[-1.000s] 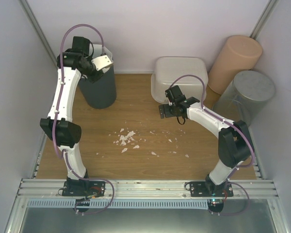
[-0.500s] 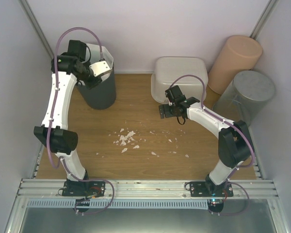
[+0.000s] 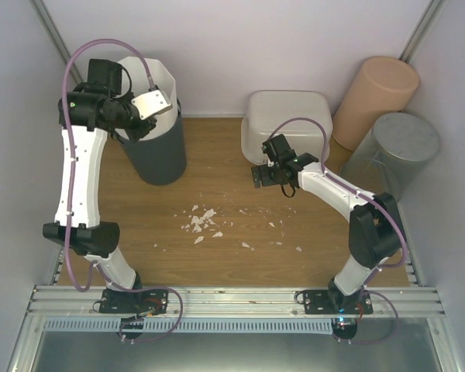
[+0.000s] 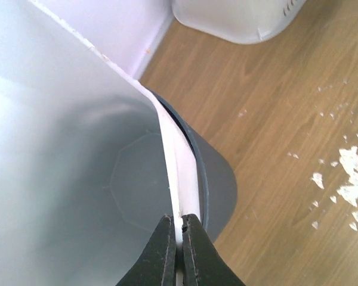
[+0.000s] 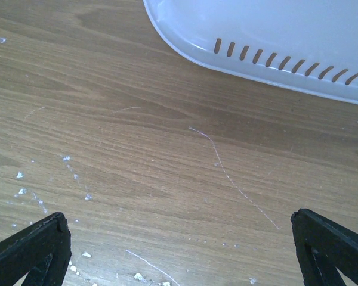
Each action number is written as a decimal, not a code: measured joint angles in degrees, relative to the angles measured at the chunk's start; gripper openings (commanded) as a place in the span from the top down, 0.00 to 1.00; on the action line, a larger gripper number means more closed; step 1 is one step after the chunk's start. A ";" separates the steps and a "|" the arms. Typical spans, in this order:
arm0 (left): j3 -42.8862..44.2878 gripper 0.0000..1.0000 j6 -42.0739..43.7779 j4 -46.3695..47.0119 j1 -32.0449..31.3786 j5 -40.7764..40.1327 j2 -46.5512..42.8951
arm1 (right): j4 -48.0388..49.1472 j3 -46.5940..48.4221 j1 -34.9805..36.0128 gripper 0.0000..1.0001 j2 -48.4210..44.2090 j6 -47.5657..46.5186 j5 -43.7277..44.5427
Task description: Turn the large container upside down
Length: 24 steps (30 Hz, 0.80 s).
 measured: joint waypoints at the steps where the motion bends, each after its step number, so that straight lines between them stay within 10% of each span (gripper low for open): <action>1: 1.33 1.00 -0.13 -0.17 0.00 0.15 0.09 | -0.13 0.00 0.00 0.00 0.00 0.00 0.00; 24: -1.79 1.00 8.55 19.26 0.02 4.55 -22.77 | -1.33 0.92 0.17 0.00 -0.15 -0.63 0.22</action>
